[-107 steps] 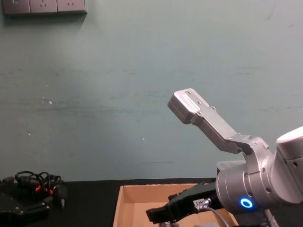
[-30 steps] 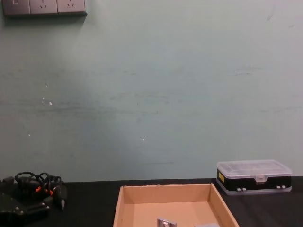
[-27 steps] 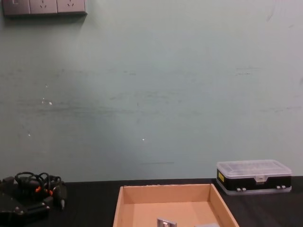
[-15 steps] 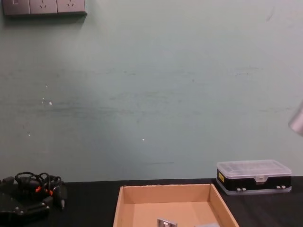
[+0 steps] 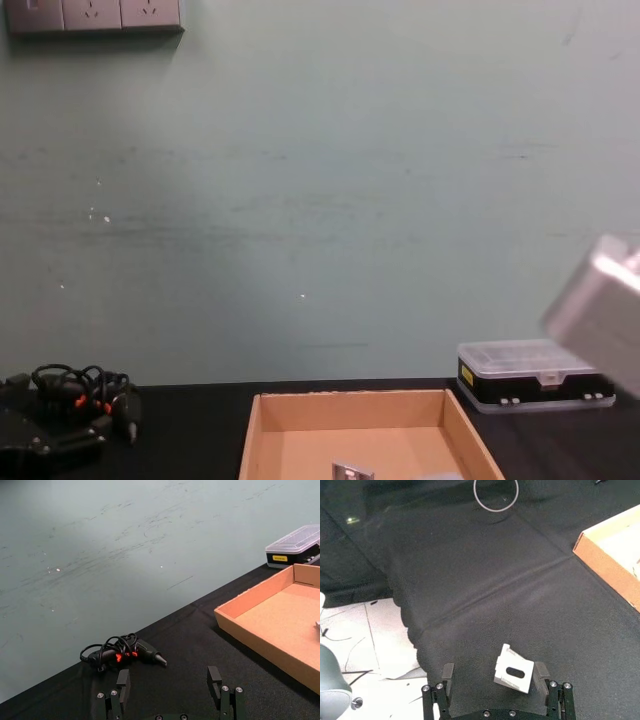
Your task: Use one hand to pick up the angle iron from the table and place it into the box.
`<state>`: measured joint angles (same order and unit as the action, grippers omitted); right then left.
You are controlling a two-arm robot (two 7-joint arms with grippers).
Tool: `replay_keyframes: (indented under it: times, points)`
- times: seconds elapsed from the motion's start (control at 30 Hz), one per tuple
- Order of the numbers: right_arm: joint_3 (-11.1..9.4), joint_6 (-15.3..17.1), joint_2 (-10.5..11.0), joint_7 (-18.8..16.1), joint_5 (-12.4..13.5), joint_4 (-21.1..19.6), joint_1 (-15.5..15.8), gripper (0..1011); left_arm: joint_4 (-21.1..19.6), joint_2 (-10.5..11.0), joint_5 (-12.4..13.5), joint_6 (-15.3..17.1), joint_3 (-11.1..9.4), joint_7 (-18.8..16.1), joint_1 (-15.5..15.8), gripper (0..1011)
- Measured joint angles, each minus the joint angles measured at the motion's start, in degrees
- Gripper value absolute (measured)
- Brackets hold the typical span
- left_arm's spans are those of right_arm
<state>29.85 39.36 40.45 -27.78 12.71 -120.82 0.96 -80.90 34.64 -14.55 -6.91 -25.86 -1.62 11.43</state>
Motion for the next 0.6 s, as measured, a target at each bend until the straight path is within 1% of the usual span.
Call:
replay_keyframes:
  times: [0.23,0.6]
  points:
    - [1.19,0.14,-1.62,0.01,-1.54,2.01,-0.62,1003,0.0,0.0,0.0,0.0,0.0,0.0,0.0,1011]
    - [1.28,0.06,-2.93,-0.31,-3.02,3.41,-0.41,1003,0.0,0.0,0.0,0.0,0.0,0.0,0.0,1011]
